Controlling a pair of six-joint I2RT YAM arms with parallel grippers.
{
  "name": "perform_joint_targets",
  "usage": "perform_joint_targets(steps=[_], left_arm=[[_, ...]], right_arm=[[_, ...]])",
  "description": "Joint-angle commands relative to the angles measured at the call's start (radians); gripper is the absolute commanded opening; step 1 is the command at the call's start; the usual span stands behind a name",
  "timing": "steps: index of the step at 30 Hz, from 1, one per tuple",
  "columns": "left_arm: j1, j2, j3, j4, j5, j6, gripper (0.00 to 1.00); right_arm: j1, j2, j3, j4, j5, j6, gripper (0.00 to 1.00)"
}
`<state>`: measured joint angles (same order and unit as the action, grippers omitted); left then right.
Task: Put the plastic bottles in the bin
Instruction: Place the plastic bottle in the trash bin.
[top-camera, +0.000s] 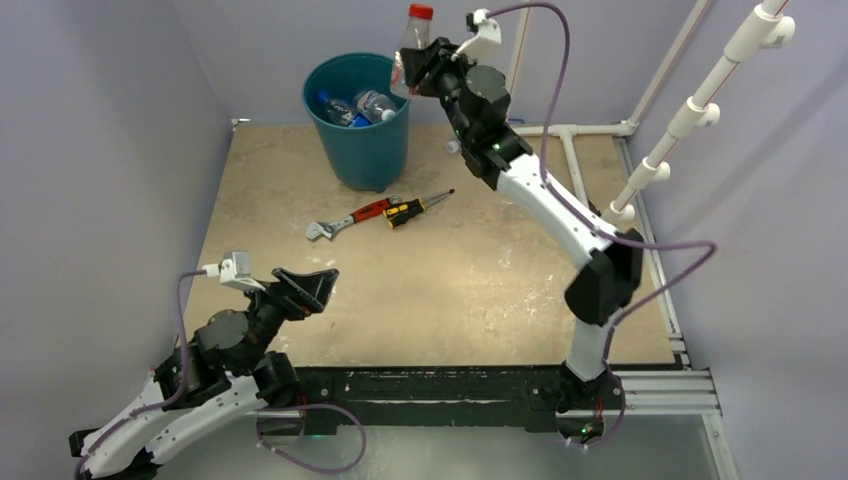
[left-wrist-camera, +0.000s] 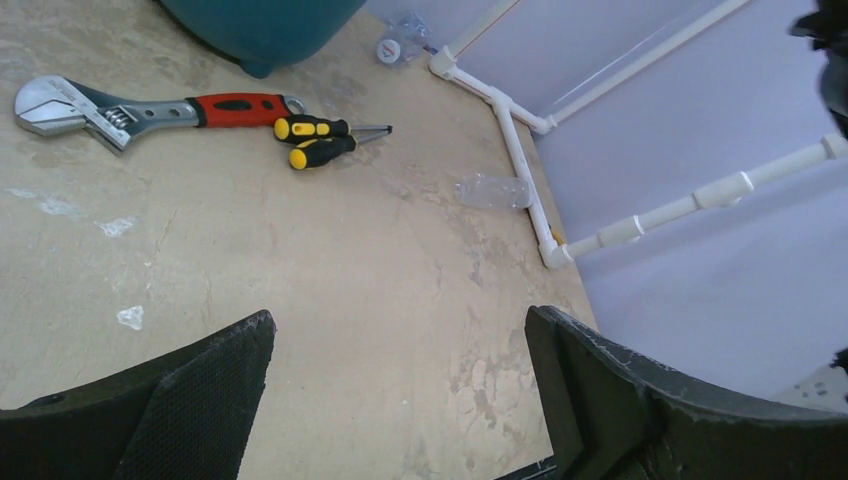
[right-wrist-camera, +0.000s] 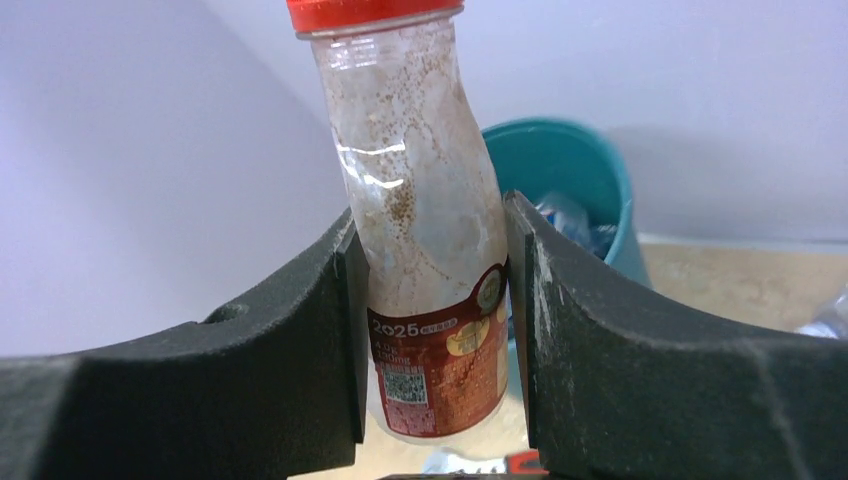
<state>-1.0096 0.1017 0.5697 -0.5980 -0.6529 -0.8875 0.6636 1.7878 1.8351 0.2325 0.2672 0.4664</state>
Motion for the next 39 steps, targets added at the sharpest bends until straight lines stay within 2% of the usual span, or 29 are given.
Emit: perform_joint_targets(steps=[1, 5, 7, 10, 13, 15, 17, 19, 25, 29, 34, 39], left_arm=[[-0.003, -0.033, 0.06, -0.039, -0.06, 0.009, 0.95], [-0.003, -0.037, 0.072, -0.038, -0.088, -0.003, 0.95], [-0.003, -0.03, 0.079, -0.031, -0.09, -0.009, 0.95], [-0.003, -0.013, 0.089, -0.032, -0.088, -0.008, 0.94], [-0.003, -0.007, 0.091, -0.039, -0.097, -0.013, 0.94], [-0.003, -0.005, 0.082, -0.031, -0.094, -0.013, 0.94], [-0.003, 0.0, 0.075, -0.021, -0.084, -0.014, 0.94], [-0.003, 0.016, 0.077, -0.014, -0.077, -0.008, 0.94], [-0.003, 0.052, 0.076, 0.001, -0.062, 0.0, 0.94], [-0.003, 0.057, 0.056, 0.026, -0.051, 0.001, 0.94], [-0.003, 0.073, 0.032, 0.062, -0.052, 0.014, 0.94], [-0.003, 0.123, 0.008, 0.14, -0.052, 0.044, 0.94]], right_arm=[[-0.044, 0.225, 0.245, 0.046, -0.064, -0.032, 0.34], [-0.076, 0.476, 0.575, 0.024, -0.141, -0.022, 0.35], [-0.081, 0.566, 0.68, 0.073, -0.174, -0.012, 0.36], [-0.081, 0.596, 0.638, 0.197, -0.188, -0.022, 0.37], [-0.082, 0.617, 0.604, 0.241, -0.215, -0.012, 0.4], [-0.081, 0.641, 0.621, 0.243, -0.256, -0.006, 0.49], [-0.079, 0.661, 0.637, 0.223, -0.266, 0.0, 0.66], [-0.076, 0.654, 0.614, 0.219, -0.261, 0.001, 0.77], [-0.071, 0.604, 0.569, 0.212, -0.263, -0.016, 0.95], [-0.07, 0.542, 0.547, 0.203, -0.254, -0.011, 0.99], [-0.07, 0.382, 0.415, 0.226, -0.222, -0.02, 0.99], [-0.074, 0.254, 0.314, 0.112, -0.17, -0.059, 0.98]])
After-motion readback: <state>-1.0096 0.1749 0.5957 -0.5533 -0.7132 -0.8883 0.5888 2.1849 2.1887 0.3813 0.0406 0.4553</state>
